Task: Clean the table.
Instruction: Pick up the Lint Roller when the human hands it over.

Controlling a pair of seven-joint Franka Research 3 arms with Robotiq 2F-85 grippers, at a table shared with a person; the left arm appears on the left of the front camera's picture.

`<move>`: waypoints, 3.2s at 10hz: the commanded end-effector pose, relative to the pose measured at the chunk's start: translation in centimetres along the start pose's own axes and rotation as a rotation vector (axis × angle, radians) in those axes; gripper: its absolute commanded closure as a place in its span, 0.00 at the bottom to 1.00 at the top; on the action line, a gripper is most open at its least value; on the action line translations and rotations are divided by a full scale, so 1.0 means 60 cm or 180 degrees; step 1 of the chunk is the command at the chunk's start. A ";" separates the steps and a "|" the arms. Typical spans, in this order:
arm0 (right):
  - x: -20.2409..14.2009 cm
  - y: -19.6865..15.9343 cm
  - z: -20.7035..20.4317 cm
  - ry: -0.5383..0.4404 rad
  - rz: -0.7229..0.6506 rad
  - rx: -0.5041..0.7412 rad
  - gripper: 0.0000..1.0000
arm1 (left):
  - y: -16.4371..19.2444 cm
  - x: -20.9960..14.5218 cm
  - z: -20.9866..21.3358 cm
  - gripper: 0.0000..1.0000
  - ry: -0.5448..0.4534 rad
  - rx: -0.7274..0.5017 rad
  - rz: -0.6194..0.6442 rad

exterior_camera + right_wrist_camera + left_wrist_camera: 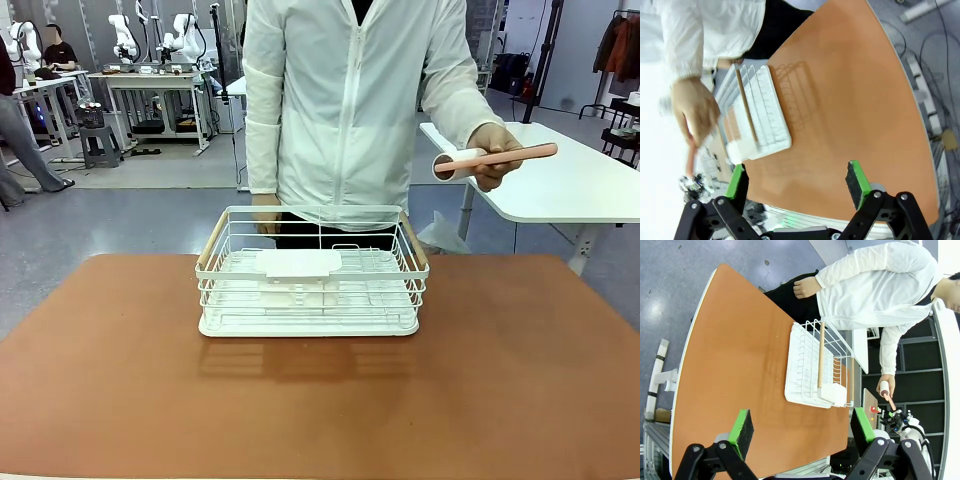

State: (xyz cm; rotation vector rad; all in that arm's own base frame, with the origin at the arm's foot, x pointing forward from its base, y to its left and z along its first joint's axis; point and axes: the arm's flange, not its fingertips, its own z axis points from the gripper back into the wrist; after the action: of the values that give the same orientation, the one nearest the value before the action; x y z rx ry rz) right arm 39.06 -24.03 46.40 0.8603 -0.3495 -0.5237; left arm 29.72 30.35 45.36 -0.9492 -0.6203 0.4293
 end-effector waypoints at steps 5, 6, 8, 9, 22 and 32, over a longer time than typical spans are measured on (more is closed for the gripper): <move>-0.150 0.240 -0.048 0.0099 -0.1102 0.0117 0.00 | 0.000 0.000 0.005 0.00 -0.0018 -0.0070 -0.0047; -0.165 0.263 -0.078 0.0026 -0.1056 0.0244 0.00 | 0.000 0.000 0.005 0.00 -0.0018 -0.0070 -0.0047; -0.184 0.289 -0.131 -0.0159 -0.1154 0.0398 0.00 | 0.000 0.000 0.005 0.00 -0.0018 -0.0070 -0.0047; -0.193 0.296 -0.156 -0.0147 -0.1198 0.0384 0.00 | 0.000 0.000 0.005 0.00 -0.0018 -0.0070 -0.0047; -0.182 0.259 -0.276 -0.0237 -0.0961 0.0655 0.43 | 0.000 0.000 0.005 0.00 -0.0018 -0.0070 -0.0047; -0.173 0.254 -0.256 -0.0250 -0.1040 0.0632 0.99 | 0.000 0.000 0.005 0.00 -0.0018 -0.0070 -0.0047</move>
State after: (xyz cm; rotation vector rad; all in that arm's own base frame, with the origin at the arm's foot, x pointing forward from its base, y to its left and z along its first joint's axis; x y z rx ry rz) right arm 42.56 -0.54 48.16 1.0967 -0.3415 -0.8378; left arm 29.72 30.33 45.36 -0.9484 -0.6192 0.4294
